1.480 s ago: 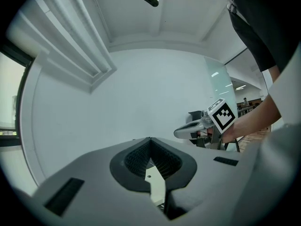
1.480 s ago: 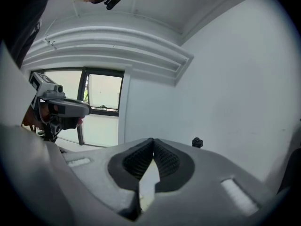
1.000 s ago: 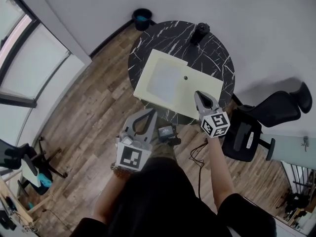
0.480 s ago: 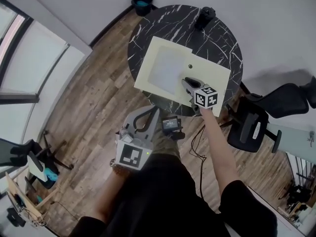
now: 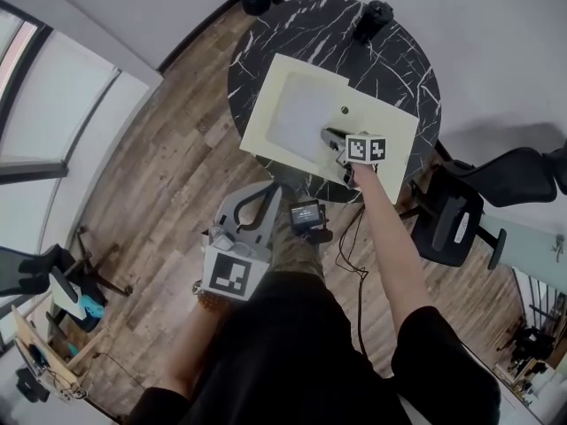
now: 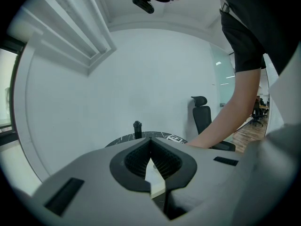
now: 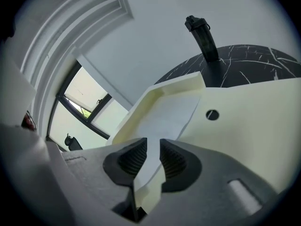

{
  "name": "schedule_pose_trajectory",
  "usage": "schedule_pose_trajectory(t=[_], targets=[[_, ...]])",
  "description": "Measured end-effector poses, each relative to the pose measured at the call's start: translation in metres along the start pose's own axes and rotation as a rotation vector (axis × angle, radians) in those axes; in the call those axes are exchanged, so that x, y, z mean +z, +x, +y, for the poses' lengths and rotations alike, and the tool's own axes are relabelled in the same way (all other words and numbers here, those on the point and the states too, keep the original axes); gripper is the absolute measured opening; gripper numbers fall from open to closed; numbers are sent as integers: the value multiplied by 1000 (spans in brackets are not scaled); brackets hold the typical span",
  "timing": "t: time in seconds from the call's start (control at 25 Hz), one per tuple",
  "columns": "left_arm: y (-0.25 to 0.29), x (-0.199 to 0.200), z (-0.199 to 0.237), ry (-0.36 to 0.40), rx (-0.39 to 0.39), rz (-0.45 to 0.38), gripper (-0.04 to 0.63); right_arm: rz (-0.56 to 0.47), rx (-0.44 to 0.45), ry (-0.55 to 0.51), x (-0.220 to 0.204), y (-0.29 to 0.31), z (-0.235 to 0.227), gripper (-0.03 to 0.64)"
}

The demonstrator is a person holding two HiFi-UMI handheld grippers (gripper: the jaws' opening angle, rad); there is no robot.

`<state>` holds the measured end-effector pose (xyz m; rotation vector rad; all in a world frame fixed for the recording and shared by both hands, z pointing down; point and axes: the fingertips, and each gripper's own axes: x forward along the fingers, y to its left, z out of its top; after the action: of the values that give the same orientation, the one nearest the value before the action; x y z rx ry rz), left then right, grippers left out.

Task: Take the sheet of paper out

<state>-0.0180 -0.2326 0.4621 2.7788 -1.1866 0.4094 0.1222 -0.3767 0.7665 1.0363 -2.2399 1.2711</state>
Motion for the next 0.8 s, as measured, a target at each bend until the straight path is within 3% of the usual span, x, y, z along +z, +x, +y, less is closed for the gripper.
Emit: schedule_pose_trajectory(t=[0.44, 0.8], targets=[[-2, -12, 15, -13, 28, 14, -6, 89, -120, -25, -14, 28, -20, 120], [0, -19, 25, -32, 43, 26, -6, 118, -133, 0, -16, 41, -27, 120]])
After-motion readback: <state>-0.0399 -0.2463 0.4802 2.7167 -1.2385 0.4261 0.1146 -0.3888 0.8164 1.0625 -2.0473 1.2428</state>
